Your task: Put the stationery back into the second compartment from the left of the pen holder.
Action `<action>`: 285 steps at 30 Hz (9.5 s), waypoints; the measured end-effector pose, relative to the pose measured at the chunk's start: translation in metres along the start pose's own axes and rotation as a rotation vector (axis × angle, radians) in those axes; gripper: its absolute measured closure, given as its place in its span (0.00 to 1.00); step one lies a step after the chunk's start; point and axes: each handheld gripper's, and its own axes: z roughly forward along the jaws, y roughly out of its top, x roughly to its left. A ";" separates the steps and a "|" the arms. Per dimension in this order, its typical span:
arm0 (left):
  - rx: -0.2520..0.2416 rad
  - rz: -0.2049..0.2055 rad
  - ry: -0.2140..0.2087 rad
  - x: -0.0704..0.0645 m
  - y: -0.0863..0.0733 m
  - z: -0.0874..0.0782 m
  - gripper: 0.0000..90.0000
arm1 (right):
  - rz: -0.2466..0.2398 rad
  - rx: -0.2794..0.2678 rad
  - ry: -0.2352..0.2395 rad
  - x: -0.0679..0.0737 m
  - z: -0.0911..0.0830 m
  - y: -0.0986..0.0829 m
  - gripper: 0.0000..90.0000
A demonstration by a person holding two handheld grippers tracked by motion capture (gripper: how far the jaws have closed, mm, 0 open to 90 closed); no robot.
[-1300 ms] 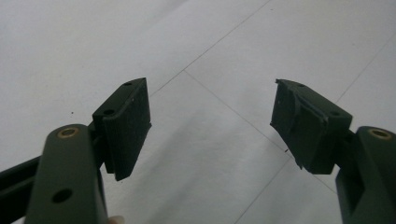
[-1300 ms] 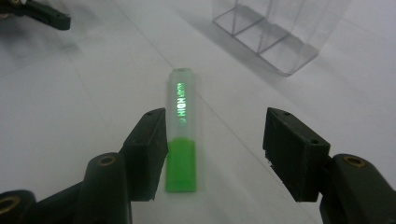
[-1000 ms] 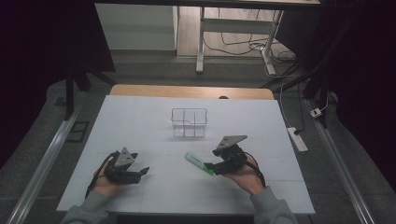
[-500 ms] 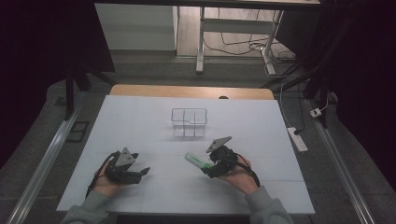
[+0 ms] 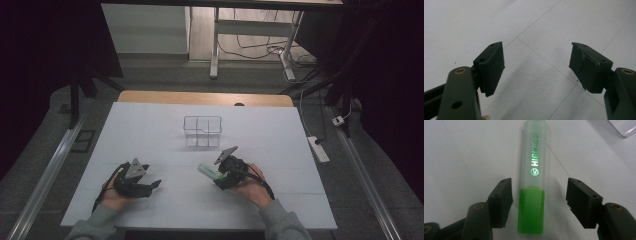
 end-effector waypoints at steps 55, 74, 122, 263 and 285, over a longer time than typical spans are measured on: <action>-0.021 0.215 -0.073 -0.045 0.044 -0.015 0.31 | -0.201 -0.058 0.162 0.028 -0.015 0.032 0.75; 0.106 0.400 -0.160 -0.074 0.051 0.001 0.34 | -0.415 -0.004 0.233 0.066 -0.003 0.041 0.75; -0.045 0.249 -0.118 -0.049 0.042 -0.003 0.72 | -0.023 -0.389 0.163 0.021 -0.031 0.018 0.41; -0.044 -0.066 -0.064 -0.003 -0.001 -0.022 0.35 | 0.251 -0.711 0.100 -0.036 -0.101 0.022 0.83; -0.031 -0.052 -0.075 -0.003 -0.002 -0.020 0.35 | 0.323 -0.694 0.019 -0.079 -0.103 0.064 0.83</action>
